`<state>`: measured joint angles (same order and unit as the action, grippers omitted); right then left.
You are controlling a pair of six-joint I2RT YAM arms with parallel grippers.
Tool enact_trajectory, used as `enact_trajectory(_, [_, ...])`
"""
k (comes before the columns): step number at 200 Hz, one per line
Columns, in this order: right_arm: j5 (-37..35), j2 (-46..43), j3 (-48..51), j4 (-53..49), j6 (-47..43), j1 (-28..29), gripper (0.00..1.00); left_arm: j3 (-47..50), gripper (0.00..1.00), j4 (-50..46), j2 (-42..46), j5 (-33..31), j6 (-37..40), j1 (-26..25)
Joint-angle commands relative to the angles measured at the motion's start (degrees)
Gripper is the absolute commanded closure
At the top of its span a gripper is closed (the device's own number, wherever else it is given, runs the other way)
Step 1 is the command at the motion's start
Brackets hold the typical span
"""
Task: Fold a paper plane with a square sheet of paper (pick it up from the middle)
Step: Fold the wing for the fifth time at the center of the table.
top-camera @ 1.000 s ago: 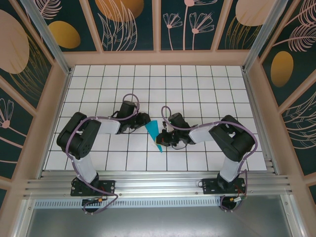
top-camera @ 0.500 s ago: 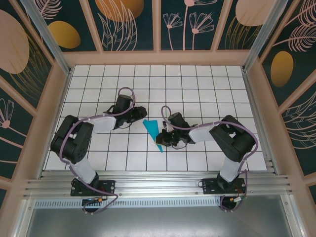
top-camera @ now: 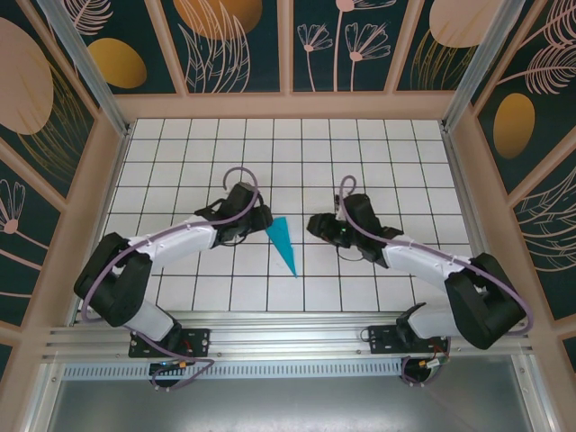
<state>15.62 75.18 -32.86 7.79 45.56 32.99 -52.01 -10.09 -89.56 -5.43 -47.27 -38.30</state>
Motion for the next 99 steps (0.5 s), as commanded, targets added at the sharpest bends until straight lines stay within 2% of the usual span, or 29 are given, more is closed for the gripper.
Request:
enact_trajectory(1, [-4.0, -1.4, 3.0, -3.9, 0.9, -1.3, 0.55, -6.1, 0.43, -8.1, -4.0, -7.0, -2.0, -3.4])
enact_trajectory(36, [-3.3, -1.2, 4.4, -1.8, 1.2, -1.3, 0.53, -12.1, 0.41, -13.5, -10.3, -9.1, -3.3, -7.3])
enact_trajectory(99, [-0.6, -0.4, 5.3, 0.9, -0.2, -1.3, 0.51, -12.9, 0.42, -14.5, -12.6, -7.2, -6.3, -7.5])
